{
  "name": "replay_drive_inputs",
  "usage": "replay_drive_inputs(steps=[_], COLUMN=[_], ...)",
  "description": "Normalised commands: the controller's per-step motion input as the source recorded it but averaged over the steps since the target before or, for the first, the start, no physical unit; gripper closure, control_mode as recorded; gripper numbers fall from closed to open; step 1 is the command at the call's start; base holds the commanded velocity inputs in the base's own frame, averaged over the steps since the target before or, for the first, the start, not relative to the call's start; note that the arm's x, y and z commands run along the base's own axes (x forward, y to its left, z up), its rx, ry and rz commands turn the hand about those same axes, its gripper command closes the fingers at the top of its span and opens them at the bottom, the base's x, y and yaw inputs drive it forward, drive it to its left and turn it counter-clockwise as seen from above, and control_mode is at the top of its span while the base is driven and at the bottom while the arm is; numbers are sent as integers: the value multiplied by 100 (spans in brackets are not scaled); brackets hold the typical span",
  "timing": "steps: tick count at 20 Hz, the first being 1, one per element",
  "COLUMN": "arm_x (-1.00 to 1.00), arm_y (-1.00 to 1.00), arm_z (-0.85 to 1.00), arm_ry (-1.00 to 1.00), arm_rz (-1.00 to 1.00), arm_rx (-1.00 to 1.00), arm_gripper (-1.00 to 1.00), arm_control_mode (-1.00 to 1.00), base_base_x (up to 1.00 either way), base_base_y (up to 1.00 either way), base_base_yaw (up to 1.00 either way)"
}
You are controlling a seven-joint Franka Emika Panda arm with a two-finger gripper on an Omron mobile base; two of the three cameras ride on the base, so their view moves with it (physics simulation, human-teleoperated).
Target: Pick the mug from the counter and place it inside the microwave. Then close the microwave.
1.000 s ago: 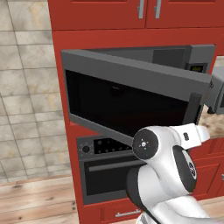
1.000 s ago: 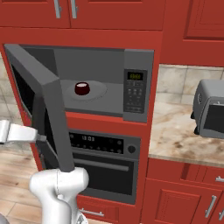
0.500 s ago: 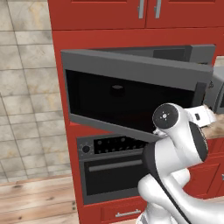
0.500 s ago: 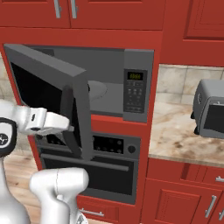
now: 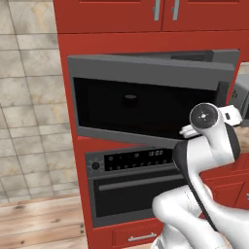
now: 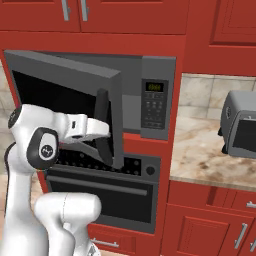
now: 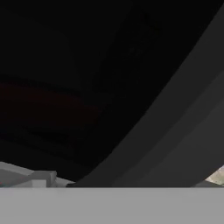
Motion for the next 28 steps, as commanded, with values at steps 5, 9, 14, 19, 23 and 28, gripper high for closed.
replay_drive_inputs(steps=[5, 9, 14, 19, 23, 28], arm_x=[72, 66, 58, 53, 43, 43], arm_y=[-34, -31, -29, -23, -14, -11], arm_z=[1, 0, 4, 10, 12, 12], arm_ry=[-11, -12, -6, -3, -1, 0], arm_rz=[9, 9, 8, 7, 6, 5], arm_rx=[4, 5, 6, 7, 6, 2], arm_gripper=[-100, -100, -100, -100, -100, -100], arm_control_mode=[-100, -100, -100, -100, -100, -100], base_base_x=[0, 0, 0, 0, 0, 0], base_base_y=[0, 0, 0, 0, 0, 0], base_base_yaw=[0, 0, 0, 0, 0, 0])
